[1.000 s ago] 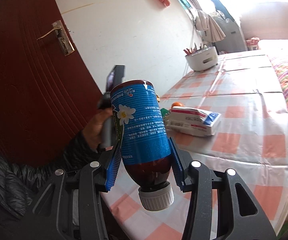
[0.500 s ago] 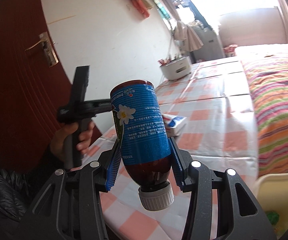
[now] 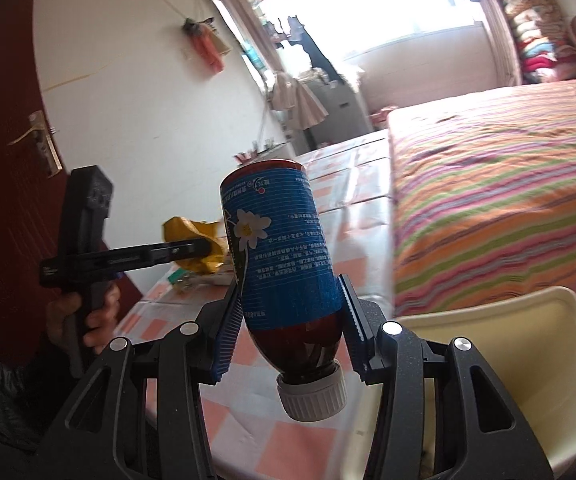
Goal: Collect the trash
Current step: 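Carry the blue bottle and yellow wrapper over the cream bin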
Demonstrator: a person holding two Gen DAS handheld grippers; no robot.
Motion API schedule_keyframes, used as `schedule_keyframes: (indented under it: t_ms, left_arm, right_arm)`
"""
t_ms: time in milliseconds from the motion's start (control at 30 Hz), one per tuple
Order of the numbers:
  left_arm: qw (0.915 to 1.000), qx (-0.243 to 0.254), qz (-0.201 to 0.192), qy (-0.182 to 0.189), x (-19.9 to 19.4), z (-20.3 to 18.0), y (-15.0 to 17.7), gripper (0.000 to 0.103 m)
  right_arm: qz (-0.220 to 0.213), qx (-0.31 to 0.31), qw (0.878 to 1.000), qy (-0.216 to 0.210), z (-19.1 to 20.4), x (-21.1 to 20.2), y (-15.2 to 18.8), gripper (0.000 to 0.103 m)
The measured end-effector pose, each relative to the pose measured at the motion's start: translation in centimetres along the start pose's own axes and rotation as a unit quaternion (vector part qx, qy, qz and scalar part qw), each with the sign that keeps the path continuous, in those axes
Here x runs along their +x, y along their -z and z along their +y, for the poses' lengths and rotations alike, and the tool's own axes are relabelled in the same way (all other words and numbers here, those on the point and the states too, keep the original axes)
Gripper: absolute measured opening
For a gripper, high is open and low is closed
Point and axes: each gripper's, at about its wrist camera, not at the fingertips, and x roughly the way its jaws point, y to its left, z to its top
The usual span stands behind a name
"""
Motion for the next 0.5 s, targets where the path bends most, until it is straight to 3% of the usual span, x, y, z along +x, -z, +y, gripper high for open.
schedule_keyframes:
  t_ms: [333,500]
  left_arm:
    - [0.9973,0.053,0.021,0.047,1.5,-7.4,0.7,0.010]
    - [0.9946,0.074,0.036,0.063,2.7,-10.4,1.3,0.010]
  right_arm:
    - [0.015,0.051,0.989,0.141,-5.6,-1.7,2.2,0.045]
    - [0.014,0.088,0.982,0.165,-7.1,-2.1,2.6,0.046]
